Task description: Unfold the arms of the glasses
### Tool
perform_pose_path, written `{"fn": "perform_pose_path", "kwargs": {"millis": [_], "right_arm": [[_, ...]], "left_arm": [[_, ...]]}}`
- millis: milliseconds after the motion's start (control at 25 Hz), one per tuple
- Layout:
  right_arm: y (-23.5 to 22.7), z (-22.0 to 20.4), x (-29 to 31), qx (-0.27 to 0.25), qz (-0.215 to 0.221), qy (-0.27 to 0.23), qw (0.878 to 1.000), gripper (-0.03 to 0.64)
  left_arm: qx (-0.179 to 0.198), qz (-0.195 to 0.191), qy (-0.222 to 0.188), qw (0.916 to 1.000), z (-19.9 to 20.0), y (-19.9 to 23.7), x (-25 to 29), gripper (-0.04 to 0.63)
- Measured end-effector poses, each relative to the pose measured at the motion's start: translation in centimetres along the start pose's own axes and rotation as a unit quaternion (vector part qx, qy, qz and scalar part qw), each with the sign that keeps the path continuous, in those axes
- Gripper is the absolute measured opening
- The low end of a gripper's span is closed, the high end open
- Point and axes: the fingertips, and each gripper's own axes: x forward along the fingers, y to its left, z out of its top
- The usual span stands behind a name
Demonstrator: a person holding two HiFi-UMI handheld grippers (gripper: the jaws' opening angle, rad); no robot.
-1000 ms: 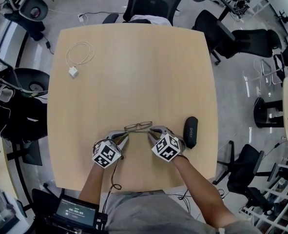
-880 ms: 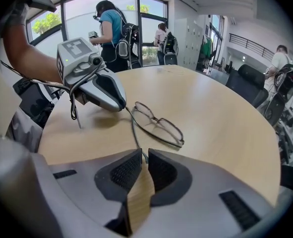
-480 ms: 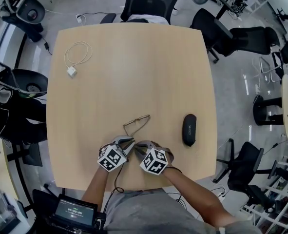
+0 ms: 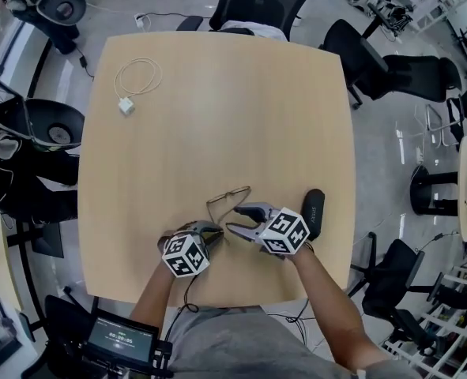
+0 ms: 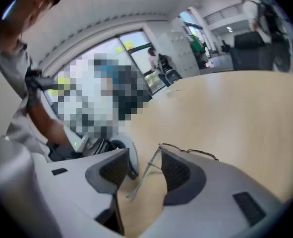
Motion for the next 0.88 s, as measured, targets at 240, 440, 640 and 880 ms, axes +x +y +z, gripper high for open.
{"fn": "perform_pose_path", "kwargs": {"millis": [240, 440, 640, 880], "right_arm": [[-3.7, -2.2, 4.3, 0.079, -0.059, 0.075, 0.992, 0.034], [-3.6, -4.6, 6.2, 0.056, -0.099, 0.157, 0.981, 0.026], [-3.3, -6.6, 4.4, 0.018, -0.100, 0.224, 0.969, 0.026], [-4.0, -8.4, 2.5, -0.057, -0.112, 0.285, 0.950, 0.026]], "left_arm": [[0.050, -0.046, 0.028, 0.9973, 0.1, -2.6, 2.0, 0.009], [0.039, -0.073, 0.066, 0.9944, -1.0, -2.9, 2.9, 0.009], [-0.009, -0.078, 0.067, 0.9946, -2.0, -1.8, 2.0, 0.009], [-0.053, -0.066, 0.052, 0.9951, -2.3, 0.3, 1.1, 0.009]]}}
